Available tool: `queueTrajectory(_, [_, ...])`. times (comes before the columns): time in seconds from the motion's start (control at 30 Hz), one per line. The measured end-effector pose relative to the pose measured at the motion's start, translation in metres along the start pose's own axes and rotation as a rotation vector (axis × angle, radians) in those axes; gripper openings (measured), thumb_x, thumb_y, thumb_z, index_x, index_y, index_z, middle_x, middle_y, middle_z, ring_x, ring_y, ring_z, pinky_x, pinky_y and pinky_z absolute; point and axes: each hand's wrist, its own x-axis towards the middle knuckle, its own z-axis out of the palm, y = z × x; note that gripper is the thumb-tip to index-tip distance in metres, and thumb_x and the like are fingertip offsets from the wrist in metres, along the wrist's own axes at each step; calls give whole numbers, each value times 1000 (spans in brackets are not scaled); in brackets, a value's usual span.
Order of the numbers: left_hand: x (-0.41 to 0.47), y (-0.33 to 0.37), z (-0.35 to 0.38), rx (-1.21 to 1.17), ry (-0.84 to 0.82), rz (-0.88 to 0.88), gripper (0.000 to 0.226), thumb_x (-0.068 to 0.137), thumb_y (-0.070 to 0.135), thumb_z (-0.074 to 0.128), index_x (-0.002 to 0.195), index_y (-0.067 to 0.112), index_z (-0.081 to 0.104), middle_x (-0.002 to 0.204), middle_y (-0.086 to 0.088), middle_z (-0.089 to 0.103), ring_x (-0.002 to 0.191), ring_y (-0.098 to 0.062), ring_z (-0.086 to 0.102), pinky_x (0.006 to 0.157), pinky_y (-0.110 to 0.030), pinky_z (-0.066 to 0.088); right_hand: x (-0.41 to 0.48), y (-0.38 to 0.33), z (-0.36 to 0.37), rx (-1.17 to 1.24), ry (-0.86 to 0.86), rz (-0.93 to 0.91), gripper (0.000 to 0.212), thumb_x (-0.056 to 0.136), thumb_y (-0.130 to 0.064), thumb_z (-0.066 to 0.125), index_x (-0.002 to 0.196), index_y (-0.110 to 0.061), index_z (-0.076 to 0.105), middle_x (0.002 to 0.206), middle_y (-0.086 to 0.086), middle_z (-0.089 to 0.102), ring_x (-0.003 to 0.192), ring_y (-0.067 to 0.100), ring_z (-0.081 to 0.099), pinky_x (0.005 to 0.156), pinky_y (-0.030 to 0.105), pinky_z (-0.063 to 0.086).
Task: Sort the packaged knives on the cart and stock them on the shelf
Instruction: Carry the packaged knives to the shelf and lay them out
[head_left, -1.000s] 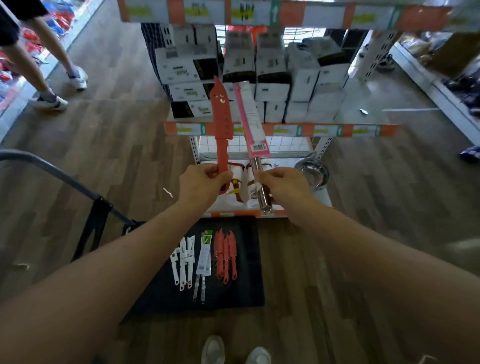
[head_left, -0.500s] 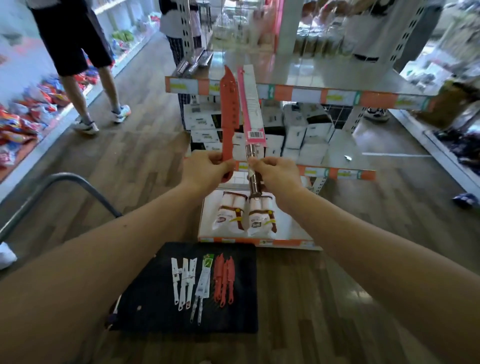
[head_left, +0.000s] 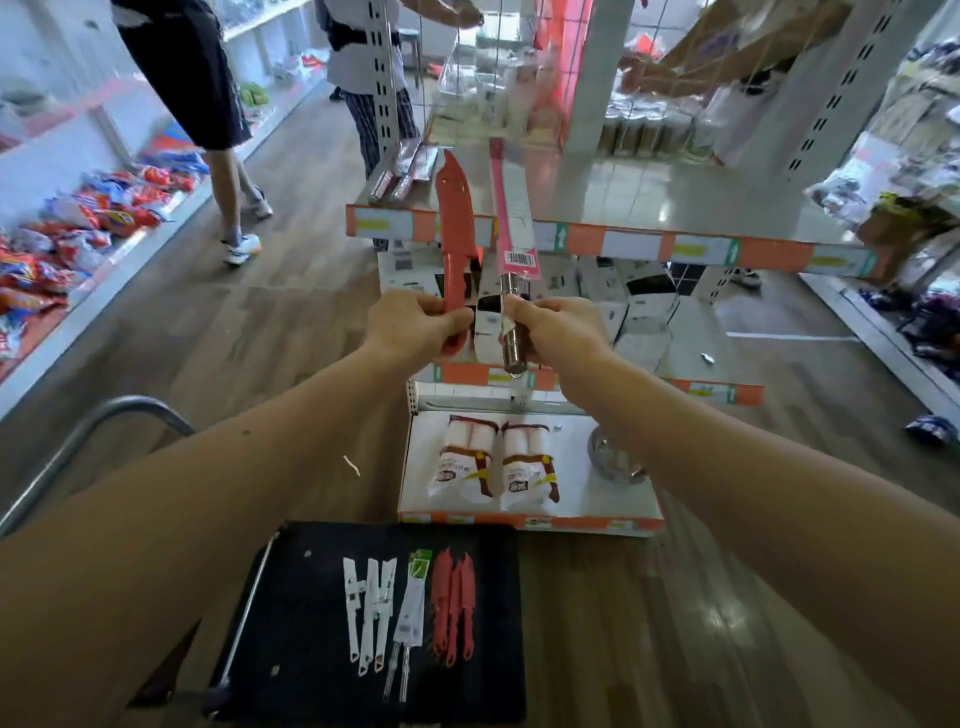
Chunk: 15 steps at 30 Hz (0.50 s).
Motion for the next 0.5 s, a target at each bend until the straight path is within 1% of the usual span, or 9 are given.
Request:
queueTrajectory(0.07, [27,3,-8,-3,7,-4,25,82,25,68,98,6,70,91,-12,71,85,-24,70,87,-36,55,20,-12,11,4,19,0,24,81,-31,69,64,-16,63,86,18,70,92,33,69,88,45,54])
queueTrajectory(0.13, [55,8,-16,-17,-16,-5,21,83,24,67,95,7,70,87,-10,71,77,-20,69,84,-35,56,39,-23,22,11,44,-2,24,80,-31,71,63,-16,62,83,17,70,90,33,69,87,46,54])
queueTrajectory(0.2, [83,14,-23,11,-53,0,15,84,24,66,87,10,68,77,-4,68,68,-12,64,74,-27,56,57,-36,32,-3,57,-7,23,81,-31,70,64,-18,62,79,12,68,85,29,68,87,44,55])
queueTrajectory(0.27, [107,22,-28,22,-73,-14,13,85,23,64,80,11,65,68,2,60,61,-7,58,64,-18,52,73,-48,39,-19,57,-6,23,83,-31,67,65,-17,61,77,10,65,80,25,65,87,41,55])
queueTrajectory(0.33, [129,28,-32,-22,-87,-28,18,85,18,65,88,1,66,65,0,57,55,-7,57,58,-17,51,89,-57,45,2,65,4,26,84,-30,67,64,-15,60,71,8,62,75,22,62,87,41,55])
queueTrajectory(0.4, [148,31,-36,-55,-88,-38,24,84,15,66,96,-6,65,63,-2,56,45,-4,58,48,-14,52,106,-64,51,19,83,20,27,83,-30,68,62,-14,60,66,6,60,71,22,60,87,44,55])
queueTrajectory(0.43, [156,32,-38,-54,-88,-41,25,84,15,66,96,-7,65,64,-3,57,44,-4,58,45,-12,51,114,-66,54,13,90,32,28,82,-31,69,62,-13,61,66,7,60,70,22,59,86,45,55])
queueTrajectory(0.5, [172,33,-43,-42,-96,-48,25,83,16,67,95,-5,64,68,-3,59,55,-8,59,48,-11,52,131,-71,60,-11,108,49,28,81,-32,69,64,-11,63,70,11,63,70,23,59,86,46,55])
